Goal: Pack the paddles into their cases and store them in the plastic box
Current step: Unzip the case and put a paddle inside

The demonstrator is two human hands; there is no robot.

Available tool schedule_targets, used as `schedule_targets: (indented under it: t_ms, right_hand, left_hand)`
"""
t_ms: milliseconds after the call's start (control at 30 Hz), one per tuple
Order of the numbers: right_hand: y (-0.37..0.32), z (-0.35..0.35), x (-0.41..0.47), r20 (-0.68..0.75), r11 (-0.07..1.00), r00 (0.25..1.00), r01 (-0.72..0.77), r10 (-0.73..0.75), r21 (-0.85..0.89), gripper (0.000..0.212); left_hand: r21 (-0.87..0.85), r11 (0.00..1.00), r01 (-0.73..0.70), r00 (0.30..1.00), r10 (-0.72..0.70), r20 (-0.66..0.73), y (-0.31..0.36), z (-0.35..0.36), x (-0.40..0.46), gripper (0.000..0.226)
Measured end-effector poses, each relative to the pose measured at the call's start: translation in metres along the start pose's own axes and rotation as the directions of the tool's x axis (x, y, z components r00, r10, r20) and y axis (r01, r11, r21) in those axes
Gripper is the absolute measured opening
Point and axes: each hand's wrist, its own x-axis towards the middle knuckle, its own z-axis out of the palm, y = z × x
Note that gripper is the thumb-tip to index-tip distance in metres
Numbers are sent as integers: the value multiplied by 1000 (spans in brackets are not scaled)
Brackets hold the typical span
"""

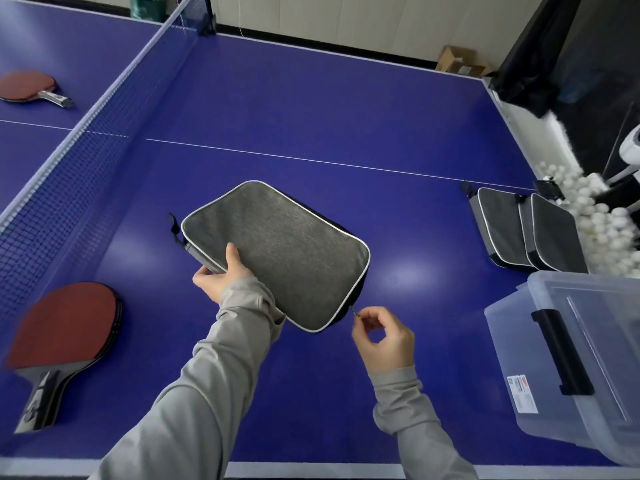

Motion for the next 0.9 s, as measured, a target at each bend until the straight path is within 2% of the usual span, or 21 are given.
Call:
schedule_targets:
  t_ms: [167,300,433,633,800,900]
  right_hand:
    - [-8,6,-14,18,999,999,-29,28,35,16]
    - [-18,16,-33,57,994,997,-58,53,91,16]
    - [-25,27,-44,43,989,997,-76,71,125,15]
    - [-31,37,-48,58,987,996,-74,66,142,13]
    - [-29,33,-47,120,984,992,-55,35,172,12]
    - [-20,13,-37,47,972,995,-93,84,216,12]
  left_hand:
    - [-54,997,58,997,-61,-46,-6,6,-3,40]
    - [-77,995,62,997,-66,-49,-12,8,-3,48]
    - [-80,996,42,998,-46,-48,-16,9,-3,44]
    - [-73,996,46,998,-49,-42,-19,7,-2,50]
    - [-23,1000,-10,1000,10,14,-15,3,7,43]
    - [23,995,-93,993,91,78,-12,-6,23,48]
